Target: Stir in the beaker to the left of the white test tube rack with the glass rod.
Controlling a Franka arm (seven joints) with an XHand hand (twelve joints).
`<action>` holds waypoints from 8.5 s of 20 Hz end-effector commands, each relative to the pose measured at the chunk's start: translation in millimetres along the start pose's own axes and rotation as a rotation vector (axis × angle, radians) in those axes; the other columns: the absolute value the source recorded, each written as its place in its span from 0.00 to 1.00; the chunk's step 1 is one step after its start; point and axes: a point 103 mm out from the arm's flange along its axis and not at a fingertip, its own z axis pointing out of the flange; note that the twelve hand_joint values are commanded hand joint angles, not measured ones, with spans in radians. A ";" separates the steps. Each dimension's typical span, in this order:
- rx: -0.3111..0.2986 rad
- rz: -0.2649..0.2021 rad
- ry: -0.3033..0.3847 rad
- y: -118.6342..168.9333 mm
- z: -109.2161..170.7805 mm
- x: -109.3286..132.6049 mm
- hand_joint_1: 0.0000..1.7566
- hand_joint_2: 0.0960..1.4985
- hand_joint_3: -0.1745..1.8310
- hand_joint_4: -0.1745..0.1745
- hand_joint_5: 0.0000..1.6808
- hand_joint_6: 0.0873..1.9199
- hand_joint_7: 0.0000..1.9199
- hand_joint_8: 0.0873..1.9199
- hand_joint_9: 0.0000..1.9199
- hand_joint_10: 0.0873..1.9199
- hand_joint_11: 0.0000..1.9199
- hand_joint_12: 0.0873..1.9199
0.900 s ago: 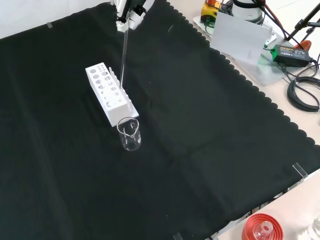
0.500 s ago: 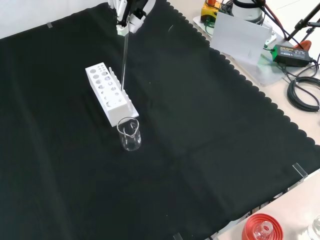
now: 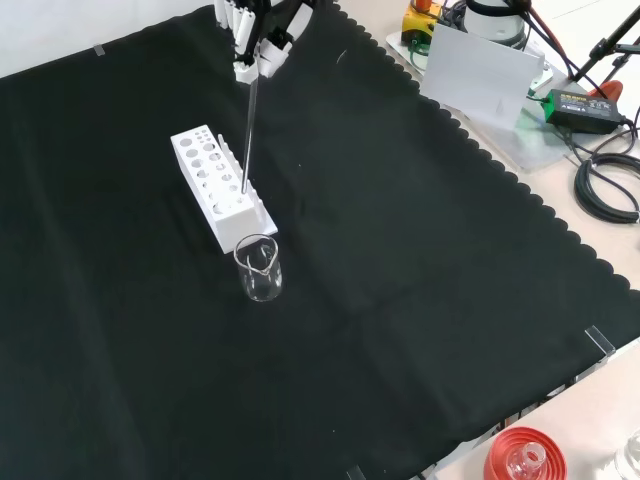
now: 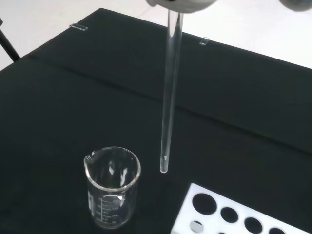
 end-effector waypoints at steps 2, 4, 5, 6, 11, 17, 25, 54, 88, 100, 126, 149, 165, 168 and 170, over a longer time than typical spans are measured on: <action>-0.002 -0.045 -0.005 18.7 -1.4 20.9 0.75 0.67 0.00 0.00 0.76 0.17 0.83 0.01 0.86 0.23 0.81 0.43; 0.001 -0.060 -0.005 24.4 -0.1 27.9 0.75 0.67 0.00 0.00 0.76 0.17 0.83 0.01 0.86 0.23 0.81 0.43; 0.003 -0.068 -0.005 26.9 1.4 31.4 0.75 0.67 0.00 0.00 0.76 0.17 0.83 0.01 0.86 0.23 0.81 0.43; 0.006 -0.076 -0.004 29.3 3.1 34.7 0.75 0.67 0.00 0.00 0.76 0.17 0.83 0.01 0.86 0.23 0.81 0.43; 0.014 -0.102 0.004 38.6 12.5 44.4 0.75 0.67 0.00 0.00 0.76 0.18 0.83 0.00 0.86 0.23 0.81 0.44; 0.023 -0.115 0.015 45.5 21.5 46.4 0.75 0.67 0.00 0.00 0.76 0.18 0.83 0.00 0.86 0.23 0.81 0.44; 0.054 -0.123 0.022 57.1 43.4 38.5 0.75 0.67 0.00 0.00 0.76 0.18 0.83 0.00 0.86 0.23 0.81 0.44; 0.125 -0.174 0.057 87.2 109.4 47.3 0.75 0.67 0.00 0.00 0.76 0.17 0.84 0.00 0.86 0.23 0.81 0.44; 0.154 -0.190 0.054 68.8 109.7 53.2 0.75 0.67 0.00 0.00 0.76 0.18 0.84 0.00 0.86 0.23 0.81 0.44; 0.158 -0.207 0.077 99.4 114.5 35.5 0.75 0.67 0.00 0.00 0.76 0.18 0.84 0.00 0.86 0.23 0.81 0.44; 0.159 -0.188 0.054 58.1 107.3 36.5 0.75 0.67 0.00 0.00 0.76 0.17 0.84 0.00 0.85 0.24 0.81 0.44; 0.121 -0.221 0.057 70.5 107.1 60.4 0.75 0.67 0.00 0.00 0.76 0.18 0.84 0.00 0.85 0.24 0.81 0.44; 0.103 -0.236 0.066 102.9 107.1 67.3 0.75 0.67 0.00 0.00 0.76 0.18 0.84 0.00 0.85 0.24 0.81 0.44; 0.100 -0.217 0.063 109.1 105.5 50.8 0.75 0.67 0.00 0.00 0.76 0.18 0.84 0.00 0.85 0.24 0.81 0.44; 0.101 -0.203 0.058 108.5 106.6 41.3 0.75 0.67 0.00 0.00 0.76 0.18 0.84 0.00 0.85 0.24 0.81 0.44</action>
